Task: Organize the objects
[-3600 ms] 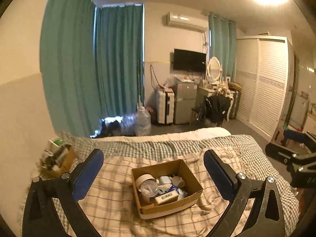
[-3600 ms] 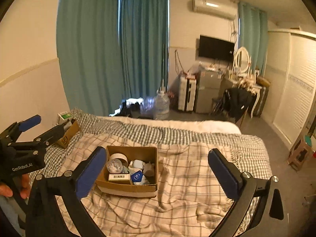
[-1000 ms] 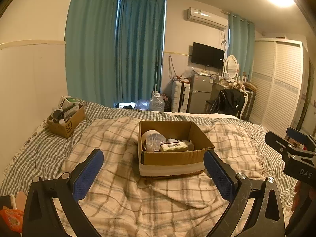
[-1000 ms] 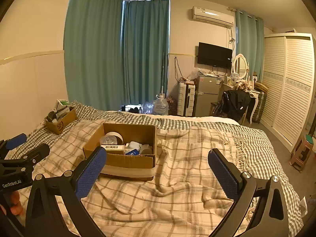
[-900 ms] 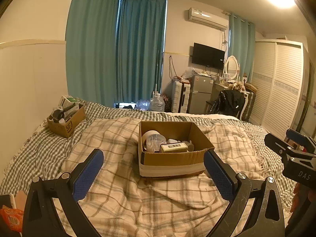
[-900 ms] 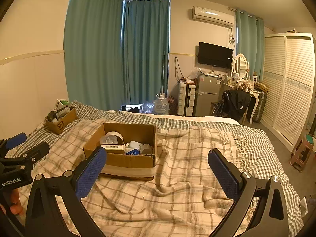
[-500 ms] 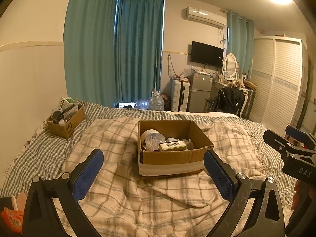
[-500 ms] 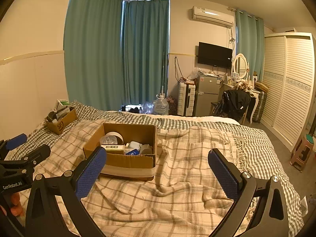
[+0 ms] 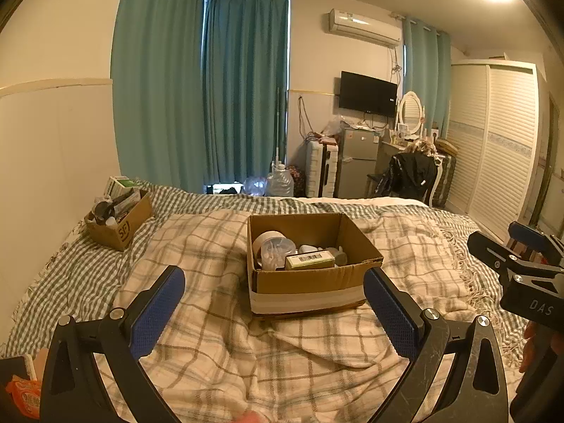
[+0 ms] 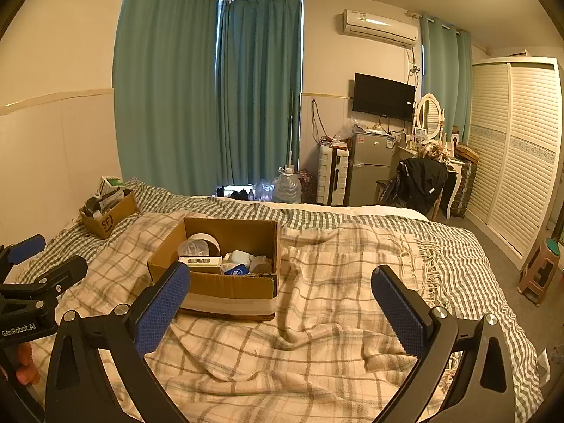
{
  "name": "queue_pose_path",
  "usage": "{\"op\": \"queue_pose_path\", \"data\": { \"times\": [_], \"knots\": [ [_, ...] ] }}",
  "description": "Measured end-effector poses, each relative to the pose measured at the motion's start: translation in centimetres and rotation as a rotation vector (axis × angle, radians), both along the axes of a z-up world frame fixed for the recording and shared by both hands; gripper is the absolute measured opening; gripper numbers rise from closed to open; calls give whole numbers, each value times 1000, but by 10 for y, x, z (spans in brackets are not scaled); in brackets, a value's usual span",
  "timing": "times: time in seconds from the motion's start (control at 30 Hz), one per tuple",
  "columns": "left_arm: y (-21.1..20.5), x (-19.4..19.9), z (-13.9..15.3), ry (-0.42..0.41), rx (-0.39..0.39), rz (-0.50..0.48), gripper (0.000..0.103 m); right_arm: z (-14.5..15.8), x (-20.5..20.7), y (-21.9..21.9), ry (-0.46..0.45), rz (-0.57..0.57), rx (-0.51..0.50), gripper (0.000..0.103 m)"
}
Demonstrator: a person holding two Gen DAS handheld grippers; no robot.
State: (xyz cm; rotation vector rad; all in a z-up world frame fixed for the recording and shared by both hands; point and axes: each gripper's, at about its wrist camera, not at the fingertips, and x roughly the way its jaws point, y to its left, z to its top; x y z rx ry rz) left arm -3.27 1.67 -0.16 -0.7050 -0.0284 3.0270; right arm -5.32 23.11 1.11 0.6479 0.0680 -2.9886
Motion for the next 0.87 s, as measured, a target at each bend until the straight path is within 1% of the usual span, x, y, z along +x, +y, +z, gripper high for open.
{"op": "queue_pose_path", "data": {
  "times": [0.2,0.3,0.73,0.87],
  "knots": [
    [4,2,1,10,-37,8,103,-3,-1,1,-6,-3,5,103],
    [4,3,0,10,-39,3,103,-4,-1,1,-8,-3,5,103],
    [0,5,-1,8,-22,10,103,-6,-1,-1,-15,2,15,103],
    [-2,6,-2,6,1,11,103,-9,-2,-2,-25,6,20,103]
  ]
}}
